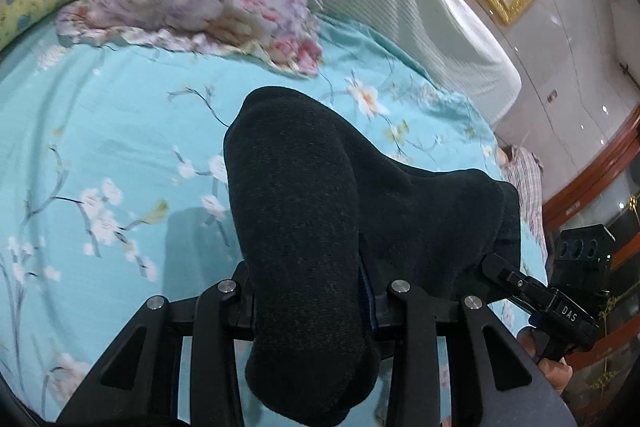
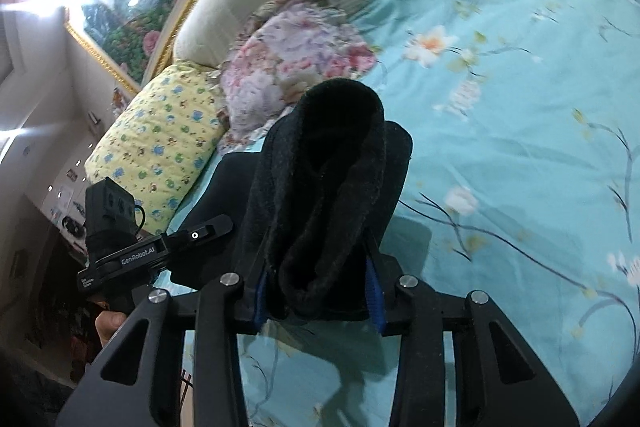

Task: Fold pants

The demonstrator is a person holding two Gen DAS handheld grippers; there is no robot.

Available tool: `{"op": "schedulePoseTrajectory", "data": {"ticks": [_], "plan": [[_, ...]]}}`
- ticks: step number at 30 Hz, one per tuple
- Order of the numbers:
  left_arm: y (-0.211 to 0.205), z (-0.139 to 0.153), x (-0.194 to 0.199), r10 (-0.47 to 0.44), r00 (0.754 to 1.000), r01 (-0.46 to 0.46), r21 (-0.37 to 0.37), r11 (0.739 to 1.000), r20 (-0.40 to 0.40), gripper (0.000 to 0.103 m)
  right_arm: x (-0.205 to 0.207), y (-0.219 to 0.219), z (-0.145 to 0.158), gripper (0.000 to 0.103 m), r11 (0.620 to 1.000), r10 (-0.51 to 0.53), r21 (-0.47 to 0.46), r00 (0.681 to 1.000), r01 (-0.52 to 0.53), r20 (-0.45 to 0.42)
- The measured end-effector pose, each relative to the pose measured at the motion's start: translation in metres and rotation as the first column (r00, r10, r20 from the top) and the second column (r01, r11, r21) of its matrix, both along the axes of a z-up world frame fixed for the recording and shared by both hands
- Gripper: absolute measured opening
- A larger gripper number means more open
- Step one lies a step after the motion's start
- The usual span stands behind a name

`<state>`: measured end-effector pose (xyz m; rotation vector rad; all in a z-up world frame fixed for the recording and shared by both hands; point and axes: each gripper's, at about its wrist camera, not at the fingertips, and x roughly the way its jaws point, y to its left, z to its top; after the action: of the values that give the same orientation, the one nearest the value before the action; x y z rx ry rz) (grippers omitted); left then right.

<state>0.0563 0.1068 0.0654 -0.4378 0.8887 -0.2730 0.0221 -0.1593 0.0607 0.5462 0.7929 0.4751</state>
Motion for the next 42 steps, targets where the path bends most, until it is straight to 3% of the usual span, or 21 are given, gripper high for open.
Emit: {"op": "schedulePoseTrajectory", "data": {"ticks": [17, 28, 42], "plan": [[0.092, 0.005, 0.017, 0.187, 0.982, -0.187, 0.047, 0.981, 0.015, 0.036, 0.078, 0.084, 0.004, 0.04, 0.989, 0.149, -0.017, 0.989, -0.149, 0.004], [0.115, -0.002, 0.034, 0.257, 0.966, -0.257, 0.089, 0.962, 0.01, 0.036, 0.113, 0.121, 0.004, 0.04, 0.977, 0.199, -0.089, 0.98, -0.195, 0.031], [0.127, -0.004, 0.043, 0.286, 0.958, -0.284, 0.093, 0.954, 0.0, 0.036, 0.134, 0.136, -0.002, 0.04, 0.973, 0.217, -0.087, 0.976, -0.214, 0.027]]}}
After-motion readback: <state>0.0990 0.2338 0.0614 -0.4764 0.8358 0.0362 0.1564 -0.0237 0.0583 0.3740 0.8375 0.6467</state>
